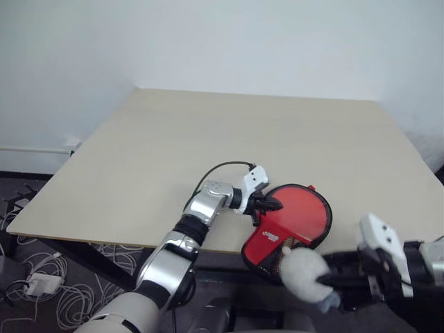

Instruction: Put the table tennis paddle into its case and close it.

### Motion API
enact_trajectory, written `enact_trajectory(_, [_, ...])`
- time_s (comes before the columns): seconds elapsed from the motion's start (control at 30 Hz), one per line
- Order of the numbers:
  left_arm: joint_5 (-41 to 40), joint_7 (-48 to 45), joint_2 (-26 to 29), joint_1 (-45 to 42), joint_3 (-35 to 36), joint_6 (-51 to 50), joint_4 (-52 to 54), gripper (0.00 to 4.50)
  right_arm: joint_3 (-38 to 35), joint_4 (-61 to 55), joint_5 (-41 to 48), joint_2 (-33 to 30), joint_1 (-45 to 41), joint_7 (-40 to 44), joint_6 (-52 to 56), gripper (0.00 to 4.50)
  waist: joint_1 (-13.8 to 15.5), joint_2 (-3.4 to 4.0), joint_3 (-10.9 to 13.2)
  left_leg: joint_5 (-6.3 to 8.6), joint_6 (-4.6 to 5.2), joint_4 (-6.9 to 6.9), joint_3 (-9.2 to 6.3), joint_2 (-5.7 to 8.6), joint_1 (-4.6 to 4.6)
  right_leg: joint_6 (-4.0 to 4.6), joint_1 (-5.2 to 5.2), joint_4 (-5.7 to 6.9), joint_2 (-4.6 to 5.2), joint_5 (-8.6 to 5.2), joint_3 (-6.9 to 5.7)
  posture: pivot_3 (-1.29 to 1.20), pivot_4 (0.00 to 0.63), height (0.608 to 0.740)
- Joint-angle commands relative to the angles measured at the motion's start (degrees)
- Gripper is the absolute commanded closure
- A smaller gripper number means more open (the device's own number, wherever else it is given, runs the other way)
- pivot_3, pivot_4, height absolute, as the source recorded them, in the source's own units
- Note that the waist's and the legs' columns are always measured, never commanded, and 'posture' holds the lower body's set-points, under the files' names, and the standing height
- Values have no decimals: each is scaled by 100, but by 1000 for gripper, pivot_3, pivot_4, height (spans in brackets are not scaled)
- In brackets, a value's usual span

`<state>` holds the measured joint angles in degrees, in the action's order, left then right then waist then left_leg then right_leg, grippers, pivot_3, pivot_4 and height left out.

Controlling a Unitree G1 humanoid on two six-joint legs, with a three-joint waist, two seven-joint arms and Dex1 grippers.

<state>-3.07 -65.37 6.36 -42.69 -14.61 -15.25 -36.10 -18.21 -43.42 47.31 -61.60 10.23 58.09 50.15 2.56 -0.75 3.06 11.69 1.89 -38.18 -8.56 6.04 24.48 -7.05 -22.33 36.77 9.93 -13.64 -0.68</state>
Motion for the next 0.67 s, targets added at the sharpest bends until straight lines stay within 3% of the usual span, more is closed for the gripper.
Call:
enact_trajectory(0.03, [-324, -115, 255, 41, 174, -418, 1071, 2965, 10, 523, -10, -66, -547, -194, 60, 1545, 3, 3, -1, 0, 0, 0, 1, 0, 0, 3, -1, 0, 0, 2, 2, 0, 0, 698])
enact_trajectory(0.2, [-774, -134, 1147, 268, 664, -1097, 2242, 1295, 442, 1469, -471, -61, -1386, -360, -39, 0, -16, 6, -3, 0, 0, 0, 1, 3, -1, 5, -8, 0, 0, 3, 5, 0, 0, 698])
enact_trajectory(0.33, [-1057, -81, 1810, 684, 958, -1528, 2944, 15, 838, 2177, -919, 14, -1867, -392, -231, 0, -78, 29, -8, -1, 0, 7, 1, 0, -10, 13, -11, 3, -9, 7, 14, 0, 0, 698])
enact_trajectory(0.5, [-1347, 287, 2413, 1504, 1519, -1879, 3685, 15, 1090, 2897, -1316, 387, -2461, -700, -369, 0, -78, 33, -7, 0, -1, 12, -1, -3, -18, 15, -18, 3, -9, 8, 27, 0, 0, 698])
enact_trajectory(0.67, [-1578, 746, 2681, 2189, 2032, -2070, 4023, 15, 1268, 3347, -1715, 640, -2651, -977, -432, 0, -61, 35, -8, -1, -1, 22, -1, -1, -27, 17, -21, 4, -9, 9, 43, 0, 0, 698])
